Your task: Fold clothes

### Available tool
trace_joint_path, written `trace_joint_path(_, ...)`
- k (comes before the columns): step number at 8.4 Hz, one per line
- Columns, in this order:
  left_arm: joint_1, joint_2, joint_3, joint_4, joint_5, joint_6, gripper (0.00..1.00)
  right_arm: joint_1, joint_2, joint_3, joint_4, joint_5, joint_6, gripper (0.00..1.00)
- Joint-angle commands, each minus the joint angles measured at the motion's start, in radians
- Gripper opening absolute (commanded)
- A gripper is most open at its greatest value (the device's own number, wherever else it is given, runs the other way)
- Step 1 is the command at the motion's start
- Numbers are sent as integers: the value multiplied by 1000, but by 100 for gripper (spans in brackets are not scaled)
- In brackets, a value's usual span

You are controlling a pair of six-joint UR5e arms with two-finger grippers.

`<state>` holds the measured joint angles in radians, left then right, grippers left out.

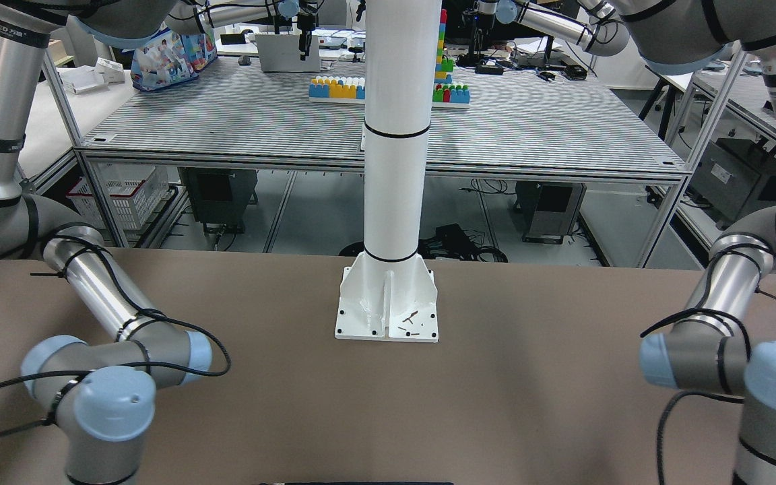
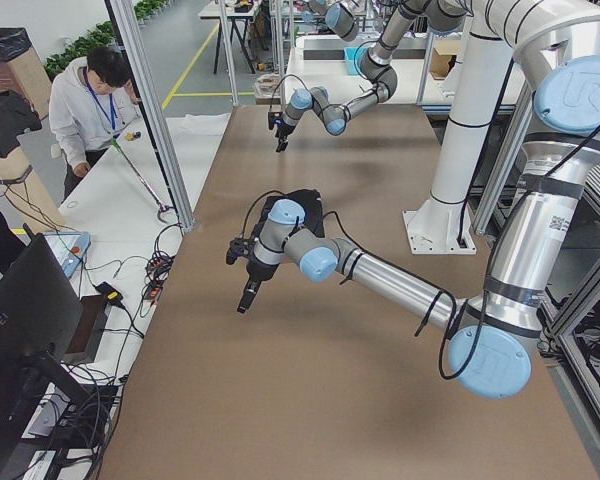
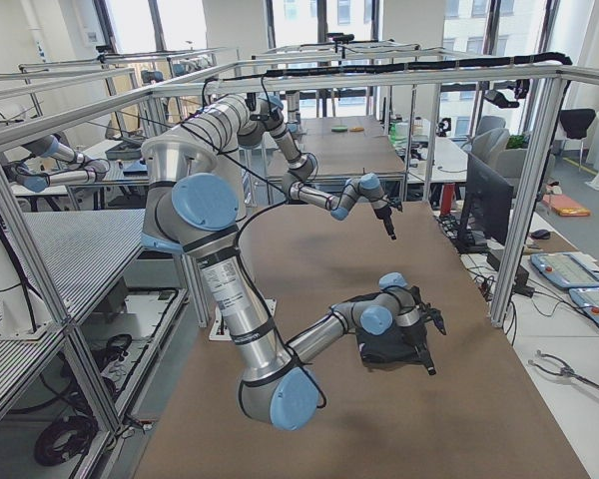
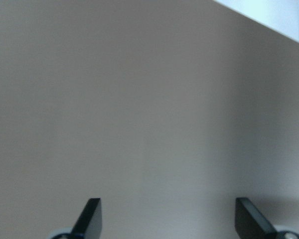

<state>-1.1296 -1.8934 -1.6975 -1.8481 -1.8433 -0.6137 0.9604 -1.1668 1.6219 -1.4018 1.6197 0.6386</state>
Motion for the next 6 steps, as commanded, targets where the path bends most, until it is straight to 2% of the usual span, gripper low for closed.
trace_joint_path(1,-209,118,-2,23,3,385,100,229,-247,155,0,-3,-384,94)
trace_joint_path(3,-361,216,-16,20,12,576,100,392,-386,237,0,-6,-584,94)
trace_joint_path(4,-384,308,-51,4,13,650,100,429,-480,263,26,-17,-605,94)
trace_joint_path(5,-404,379,-45,-26,15,670,100,445,-547,271,90,-59,-609,94)
trace_joint_path(6,-441,379,-59,-48,22,683,100,449,-572,279,124,-82,-617,94)
